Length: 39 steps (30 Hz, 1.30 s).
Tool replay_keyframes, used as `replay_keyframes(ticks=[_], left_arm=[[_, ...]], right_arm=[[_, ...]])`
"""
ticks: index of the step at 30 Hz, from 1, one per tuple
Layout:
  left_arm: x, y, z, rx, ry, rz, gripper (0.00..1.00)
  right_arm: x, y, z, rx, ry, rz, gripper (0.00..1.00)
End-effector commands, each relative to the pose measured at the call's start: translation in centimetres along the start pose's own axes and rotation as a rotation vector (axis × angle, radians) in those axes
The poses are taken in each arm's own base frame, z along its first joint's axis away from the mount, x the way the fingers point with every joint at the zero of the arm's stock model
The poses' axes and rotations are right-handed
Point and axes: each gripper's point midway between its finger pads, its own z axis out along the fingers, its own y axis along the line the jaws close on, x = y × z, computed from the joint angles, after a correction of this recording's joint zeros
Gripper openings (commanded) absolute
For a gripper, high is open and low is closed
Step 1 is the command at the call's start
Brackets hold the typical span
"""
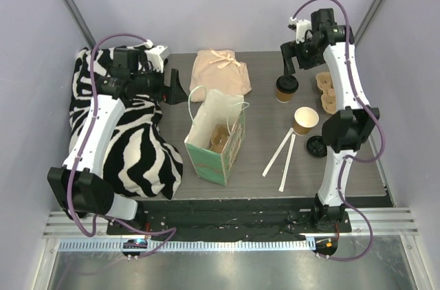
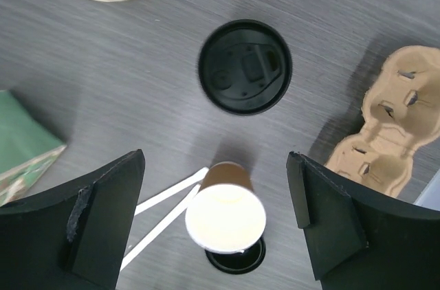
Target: Pack the takeout coffee
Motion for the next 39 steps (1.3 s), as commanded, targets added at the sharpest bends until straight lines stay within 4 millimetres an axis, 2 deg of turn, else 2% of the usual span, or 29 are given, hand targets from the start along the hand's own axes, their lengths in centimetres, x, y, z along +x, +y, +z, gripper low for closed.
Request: replay_keyframes(ticks=[1, 8, 12, 16, 25, 39], left_arm=[[-2.2, -0.3, -0.8, -0.001, -0.059, 0.05, 0.91], [-1.8, 0.1, -0.5, -0.013, -0.041, 0.037, 0.91], [-1.8, 0.5, -0.2, -0.015, -0.029, 0.027, 0.91], [-2.1, 0.7, 0.0, -0.013, -0.031, 0.027, 0.91], [-2.0, 1.0, 0.4, -0.012, -0.022, 0.016, 0.91], [-1.9, 1.3, 0.7, -0.017, -0.017, 0.002, 0.91]], right_arm=[[0.1, -2.1, 2.8, 0.038, 0.033, -0.007, 0.93], [0.7, -3.2, 6.9, 0.052, 0.052, -0.02, 0.94], [0.4, -3.7, 8.1, 0.058, 0.046, -0.024, 0.94], [1.0, -3.9, 9.5, 0.05, 0.066, -0.029, 0.94], [1.9, -3.9, 11.4, 0.042, 0.089, -0.056, 0.95], [2.4, -3.5, 12.2, 0.037, 0.106, -0.119, 0.89]])
